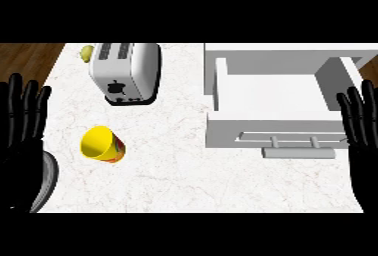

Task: Pick up the cup, place it into the drawer and close the drawer

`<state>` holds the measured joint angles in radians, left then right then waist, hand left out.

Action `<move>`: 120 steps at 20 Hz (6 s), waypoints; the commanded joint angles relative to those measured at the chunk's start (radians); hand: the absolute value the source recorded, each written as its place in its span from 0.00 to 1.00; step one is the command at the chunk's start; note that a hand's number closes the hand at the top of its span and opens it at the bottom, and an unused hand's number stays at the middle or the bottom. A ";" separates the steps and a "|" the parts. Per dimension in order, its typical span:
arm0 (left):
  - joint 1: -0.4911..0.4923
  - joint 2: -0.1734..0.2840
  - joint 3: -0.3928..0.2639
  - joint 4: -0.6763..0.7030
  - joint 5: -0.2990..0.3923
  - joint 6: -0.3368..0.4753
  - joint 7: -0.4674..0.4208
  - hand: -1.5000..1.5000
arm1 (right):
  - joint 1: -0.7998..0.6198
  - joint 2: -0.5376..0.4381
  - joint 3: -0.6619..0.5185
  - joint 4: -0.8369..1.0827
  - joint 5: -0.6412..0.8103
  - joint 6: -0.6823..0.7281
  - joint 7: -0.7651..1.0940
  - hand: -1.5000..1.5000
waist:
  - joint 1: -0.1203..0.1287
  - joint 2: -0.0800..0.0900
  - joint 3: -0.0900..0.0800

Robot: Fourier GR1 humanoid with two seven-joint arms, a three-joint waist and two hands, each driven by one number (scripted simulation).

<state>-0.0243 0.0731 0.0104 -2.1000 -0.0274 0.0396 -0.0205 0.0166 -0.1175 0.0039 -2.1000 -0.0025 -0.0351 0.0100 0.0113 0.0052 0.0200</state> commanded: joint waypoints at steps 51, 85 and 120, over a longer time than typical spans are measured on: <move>-0.347 0.238 0.350 1.795 0.077 -0.268 -0.884 0.00 | -0.260 -0.055 -0.095 0.188 -0.103 0.180 0.123 0.00 | -0.026 -0.001 -0.022; -0.470 0.135 0.354 1.834 0.029 -0.030 -1.160 1.00 | -0.351 -0.097 -0.124 0.251 -0.123 0.214 0.152 0.00 | -0.040 0.008 -0.025; -1.034 -0.072 0.105 1.382 0.111 0.033 -0.481 1.00 | -0.298 -0.110 -0.169 0.310 -0.108 0.230 0.074 0.00 | -0.024 -0.009 -0.019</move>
<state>-0.9326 0.0168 0.1792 -0.6875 0.0580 -0.0025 -0.6342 -0.2729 -0.2233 -0.1645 -1.8144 -0.1176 0.1902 0.0973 -0.0030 -0.0069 0.0012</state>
